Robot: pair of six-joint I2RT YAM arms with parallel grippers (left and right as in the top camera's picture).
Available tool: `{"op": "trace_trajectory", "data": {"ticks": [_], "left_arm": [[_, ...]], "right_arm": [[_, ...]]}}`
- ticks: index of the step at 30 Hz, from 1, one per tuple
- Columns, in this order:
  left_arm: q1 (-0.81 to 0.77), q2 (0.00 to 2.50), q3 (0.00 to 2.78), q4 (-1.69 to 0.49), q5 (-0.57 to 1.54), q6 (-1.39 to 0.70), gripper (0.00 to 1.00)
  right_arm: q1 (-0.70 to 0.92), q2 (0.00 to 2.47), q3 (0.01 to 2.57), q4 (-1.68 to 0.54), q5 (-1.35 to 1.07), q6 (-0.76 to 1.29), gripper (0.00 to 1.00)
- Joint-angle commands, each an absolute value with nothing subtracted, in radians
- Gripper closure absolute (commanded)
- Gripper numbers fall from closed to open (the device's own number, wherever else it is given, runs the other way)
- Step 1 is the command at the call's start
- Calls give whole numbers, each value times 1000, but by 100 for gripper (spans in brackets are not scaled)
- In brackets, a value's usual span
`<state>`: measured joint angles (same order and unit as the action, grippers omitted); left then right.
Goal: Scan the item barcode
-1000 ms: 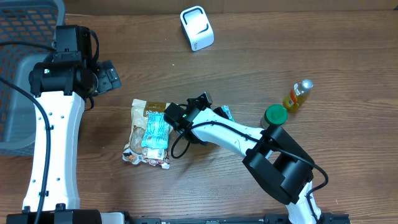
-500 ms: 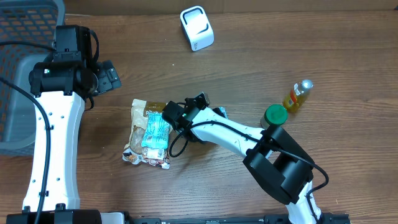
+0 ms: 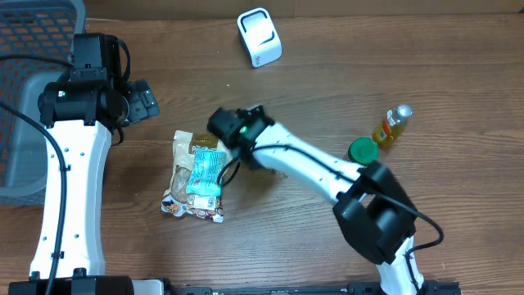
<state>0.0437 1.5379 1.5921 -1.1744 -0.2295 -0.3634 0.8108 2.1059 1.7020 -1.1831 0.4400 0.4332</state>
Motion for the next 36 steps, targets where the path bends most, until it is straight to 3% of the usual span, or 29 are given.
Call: {"op": "trace_trajectory", "data": {"ticks": [1,9,21,30,33,35,36], "left_arm": [[46,1533,1601,-1171,-243,-351,1],[46,1533,1601,-1171,-243,-351,0],[46,1533,1601,-1171,-243,-351,0],[46,1533,1601,-1171,-243,-351,0],[46,1533,1601,-1171,-243,-351,0],[46,1533,1601,-1171,-243,-351,0],[46,1533,1601,-1171,-243,-351,1]], "right_arm": [[708,2096,1744,-1209,216,438,78],[511,2097,1715,-1245,-115,389,76],[483,2097,1603,-1212,-136,340,75],[481,2097,1477,-1036,-133,339,74],[484,2097,1448,-1003,-133,339,77],[484,2097,1449,-999,-132,319,96],[484,2096,1458,-1005,-133,308,96]]}}
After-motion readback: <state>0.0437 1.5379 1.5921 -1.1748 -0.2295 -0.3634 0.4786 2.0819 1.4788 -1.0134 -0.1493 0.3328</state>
